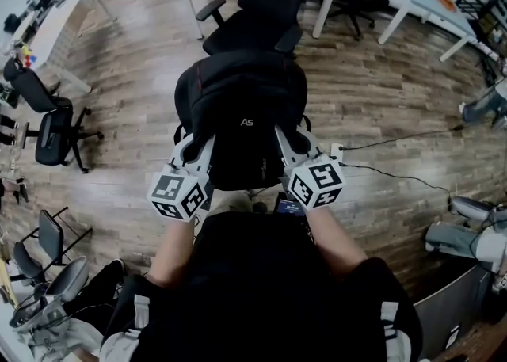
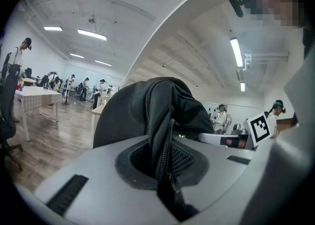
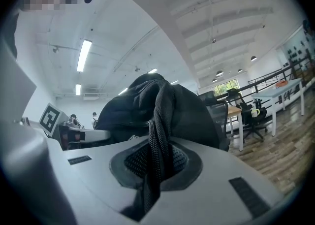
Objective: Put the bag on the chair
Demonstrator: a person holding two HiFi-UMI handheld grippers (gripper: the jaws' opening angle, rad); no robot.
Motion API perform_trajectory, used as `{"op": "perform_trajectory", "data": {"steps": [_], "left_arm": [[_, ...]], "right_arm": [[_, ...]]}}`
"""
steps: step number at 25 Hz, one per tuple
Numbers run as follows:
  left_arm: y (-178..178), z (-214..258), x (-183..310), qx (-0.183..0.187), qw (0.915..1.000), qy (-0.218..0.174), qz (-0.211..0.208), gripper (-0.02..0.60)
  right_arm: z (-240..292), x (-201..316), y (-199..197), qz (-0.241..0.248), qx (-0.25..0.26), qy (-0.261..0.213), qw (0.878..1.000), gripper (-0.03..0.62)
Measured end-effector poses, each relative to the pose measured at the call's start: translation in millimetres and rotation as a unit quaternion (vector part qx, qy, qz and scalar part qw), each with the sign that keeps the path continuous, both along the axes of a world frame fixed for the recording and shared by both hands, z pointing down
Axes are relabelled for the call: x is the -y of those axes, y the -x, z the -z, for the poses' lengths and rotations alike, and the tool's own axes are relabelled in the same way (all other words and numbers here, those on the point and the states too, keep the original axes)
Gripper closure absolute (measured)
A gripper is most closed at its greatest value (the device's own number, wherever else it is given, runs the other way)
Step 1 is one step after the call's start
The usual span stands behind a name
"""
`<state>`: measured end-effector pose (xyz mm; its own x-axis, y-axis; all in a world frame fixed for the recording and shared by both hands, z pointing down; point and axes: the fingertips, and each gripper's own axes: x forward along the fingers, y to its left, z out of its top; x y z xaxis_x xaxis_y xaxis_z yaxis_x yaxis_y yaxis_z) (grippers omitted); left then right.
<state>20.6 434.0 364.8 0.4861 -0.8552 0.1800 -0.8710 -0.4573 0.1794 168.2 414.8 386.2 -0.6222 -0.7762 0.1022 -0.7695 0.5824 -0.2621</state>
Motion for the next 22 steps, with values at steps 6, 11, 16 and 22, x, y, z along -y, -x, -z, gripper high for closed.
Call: {"op": "perform_trajectory", "data": {"steps": [6,11,16,22], "left_arm": [[8.0,-5.6,17.5,0.003,0.9999,0.003,0.01,0.552],[20.3,-6.3,42.7,-0.005,0.9999,0.003,0.012,0.552],[35.0,-7.4,81.8,-0.01,0.9999,0.0,0.014,0.552],[53.7,-10.3,139.9,-0.018,0.9998,0.001,-0.002,0.554]], "right_arm": [[-4.8,18.7,8.2,0.008,-0.011,0.002,1.0,0.566],[-5.0,47.2,20.7,0.016,-0.019,0.005,1.0,0.566],[-5.6,85.7,34.9,0.027,-0.019,0.001,0.999,0.566],[-8.9,143.3,53.8,0.026,-0.018,0.004,1.0,0.565]]}}
